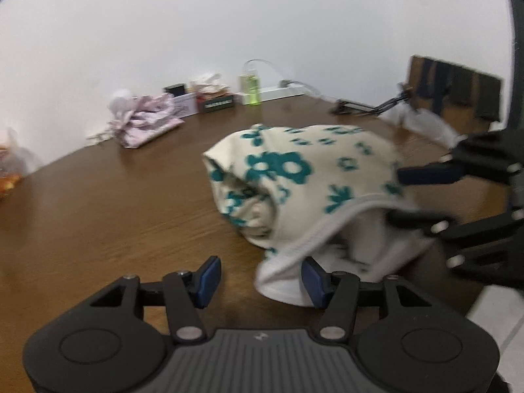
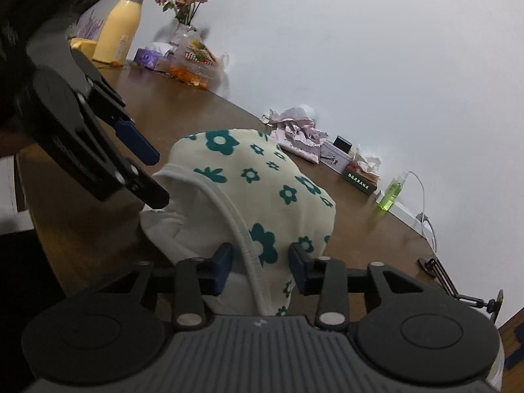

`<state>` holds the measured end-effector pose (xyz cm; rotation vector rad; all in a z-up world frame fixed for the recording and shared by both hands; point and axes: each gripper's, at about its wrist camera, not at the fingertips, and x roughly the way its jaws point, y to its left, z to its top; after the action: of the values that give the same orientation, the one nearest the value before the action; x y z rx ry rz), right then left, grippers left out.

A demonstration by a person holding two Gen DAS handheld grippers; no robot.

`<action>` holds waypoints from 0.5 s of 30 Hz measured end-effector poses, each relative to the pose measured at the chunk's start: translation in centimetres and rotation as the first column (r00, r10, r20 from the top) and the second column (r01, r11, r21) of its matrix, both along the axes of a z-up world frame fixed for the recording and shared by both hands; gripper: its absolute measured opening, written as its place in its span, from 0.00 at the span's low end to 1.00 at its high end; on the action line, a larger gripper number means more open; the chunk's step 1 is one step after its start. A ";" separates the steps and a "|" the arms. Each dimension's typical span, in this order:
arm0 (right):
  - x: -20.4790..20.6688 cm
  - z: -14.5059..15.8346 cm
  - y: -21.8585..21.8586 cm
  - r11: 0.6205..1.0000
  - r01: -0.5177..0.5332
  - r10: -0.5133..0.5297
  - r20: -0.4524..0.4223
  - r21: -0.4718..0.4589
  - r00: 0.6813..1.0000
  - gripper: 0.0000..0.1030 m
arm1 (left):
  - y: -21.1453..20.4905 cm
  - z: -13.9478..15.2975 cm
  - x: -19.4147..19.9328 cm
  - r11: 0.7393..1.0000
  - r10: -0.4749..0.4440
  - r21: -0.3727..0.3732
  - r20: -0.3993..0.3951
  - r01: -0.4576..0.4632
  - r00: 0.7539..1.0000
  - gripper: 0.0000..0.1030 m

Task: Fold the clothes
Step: 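Lift the cream flowered shirt with both grippers and shake it open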

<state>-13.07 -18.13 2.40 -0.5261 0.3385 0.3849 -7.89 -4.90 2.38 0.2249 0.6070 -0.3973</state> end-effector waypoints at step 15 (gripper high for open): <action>0.9 -1.4 0.3 0.952 0.295 -0.300 0.058 0.089 0.952 0.02 | -0.5 5.6 -2.8 0.999 0.028 0.028 0.266 -0.036 0.964 0.01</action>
<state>-12.21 -17.82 1.04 -0.4020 0.3269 0.0862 -10.71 -5.37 7.94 0.2942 0.3524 -0.3193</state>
